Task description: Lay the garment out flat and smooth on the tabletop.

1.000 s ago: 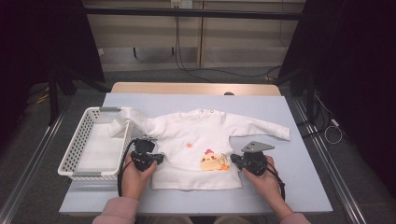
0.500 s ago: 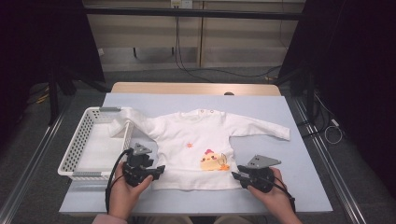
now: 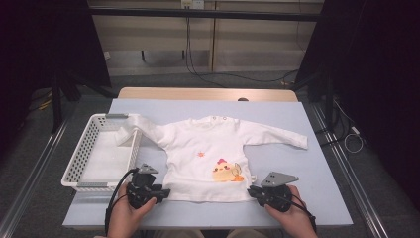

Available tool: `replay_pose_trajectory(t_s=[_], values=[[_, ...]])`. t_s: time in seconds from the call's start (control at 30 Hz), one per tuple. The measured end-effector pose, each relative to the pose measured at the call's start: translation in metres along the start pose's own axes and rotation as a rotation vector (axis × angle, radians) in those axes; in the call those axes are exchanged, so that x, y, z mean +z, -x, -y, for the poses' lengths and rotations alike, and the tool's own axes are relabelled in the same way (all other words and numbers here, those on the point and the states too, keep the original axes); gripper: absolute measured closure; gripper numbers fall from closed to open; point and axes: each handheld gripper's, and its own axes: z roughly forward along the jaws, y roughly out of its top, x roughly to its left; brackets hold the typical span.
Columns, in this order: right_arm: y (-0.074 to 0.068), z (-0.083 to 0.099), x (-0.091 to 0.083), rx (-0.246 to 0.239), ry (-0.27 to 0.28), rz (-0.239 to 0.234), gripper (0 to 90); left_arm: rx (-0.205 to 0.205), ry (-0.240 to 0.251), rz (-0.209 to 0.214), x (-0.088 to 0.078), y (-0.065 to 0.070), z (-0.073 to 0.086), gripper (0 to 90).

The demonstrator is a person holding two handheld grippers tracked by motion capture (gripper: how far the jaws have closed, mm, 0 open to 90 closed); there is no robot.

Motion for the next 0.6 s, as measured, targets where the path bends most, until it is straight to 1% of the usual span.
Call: replay_pose_trajectory(t_s=[0.03,0.07,0.1,0.13,0.17,0.2,0.23,0.27,0.3,0.33,0.37,0.4,0.47,0.5,0.53,0.6], values=[[0.0,0.0,-0.001,0.023,-0.01,0.0,87.9,0.004,0.005,0.003,0.0,-0.001,-0.001,69.2],[0.001,0.0,-0.001,0.016,0.0,-0.006,88.4,-0.007,-0.003,0.013,0.0,-0.001,-0.001,73.6],[0.001,0.0,-0.001,0.028,-0.001,-0.009,88.7,-0.004,-0.011,0.031,0.001,-0.001,-0.001,77.3],[0.002,-0.001,-0.002,0.032,0.002,-0.01,88.9,0.029,-0.035,0.019,0.0,-0.002,-0.002,80.1],[0.002,-0.001,-0.002,0.032,0.005,-0.009,88.9,0.023,-0.034,0.035,0.0,-0.001,-0.002,81.9],[0.002,-0.001,-0.003,0.037,0.004,-0.013,89.0,-0.003,-0.014,0.054,-0.001,0.0,-0.002,83.5],[0.003,-0.002,-0.005,0.033,0.013,-0.01,89.0,-0.008,-0.012,0.056,-0.003,0.0,-0.003,84.1],[0.003,-0.002,-0.006,0.034,0.018,-0.005,89.1,0.023,-0.029,0.06,-0.005,-0.001,-0.003,84.4],[0.004,-0.003,-0.007,0.035,0.024,-0.004,89.1,-0.005,-0.009,0.074,-0.006,0.0,-0.003,84.5],[0.004,-0.003,-0.009,0.043,0.028,-0.005,89.1,0.015,-0.014,0.077,-0.01,-0.001,-0.003,84.8],[0.005,-0.004,-0.011,0.04,0.038,-0.004,89.1,-0.005,0.005,0.09,-0.012,0.0,-0.003,85.0],[0.005,-0.004,-0.013,0.042,0.042,-0.004,89.1,-0.013,0.012,0.091,-0.015,0.002,-0.003,85.0],[0.005,-0.004,-0.016,0.05,0.049,-0.011,89.1,-0.001,0.024,0.111,-0.02,0.003,-0.003,85.0],[0.005,-0.004,-0.017,0.051,0.052,-0.01,89.1,-0.025,0.023,0.128,-0.022,0.005,-0.002,85.0],[0.005,-0.003,-0.018,0.049,0.051,-0.011,89.1,-0.009,0.025,0.116,-0.025,0.004,-0.001,84.9],[0.003,-0.003,-0.021,0.048,0.056,-0.018,89.0,-0.01,0.017,0.131,-0.028,0.005,0.002,84.8]])
